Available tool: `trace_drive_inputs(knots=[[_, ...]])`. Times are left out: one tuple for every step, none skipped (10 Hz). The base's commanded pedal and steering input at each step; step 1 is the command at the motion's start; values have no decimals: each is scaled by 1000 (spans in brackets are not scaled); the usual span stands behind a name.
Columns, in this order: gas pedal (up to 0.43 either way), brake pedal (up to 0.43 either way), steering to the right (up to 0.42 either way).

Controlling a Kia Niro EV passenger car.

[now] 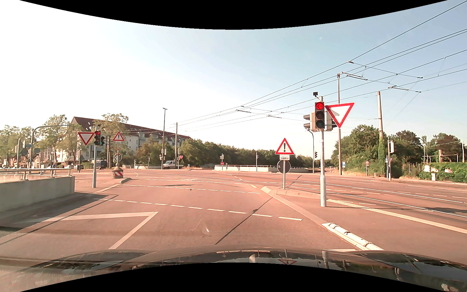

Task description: Follow the waypoints while adhering to traffic rules and regulations

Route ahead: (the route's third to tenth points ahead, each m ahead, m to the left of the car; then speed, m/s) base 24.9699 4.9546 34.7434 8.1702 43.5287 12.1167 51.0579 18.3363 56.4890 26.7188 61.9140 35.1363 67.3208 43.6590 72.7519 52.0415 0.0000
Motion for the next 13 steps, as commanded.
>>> trace_drive_inputs(knots=[[0,232,-82],[0,232,-82],[0,232,-82],[0,232,-82],[0,232,-82],[0,232,-82],[0,232,-82],[0,226,-82],[0,232,-82],[0,232,-82],[0,232,-82],[0,232,-82],[0,232,-82]])
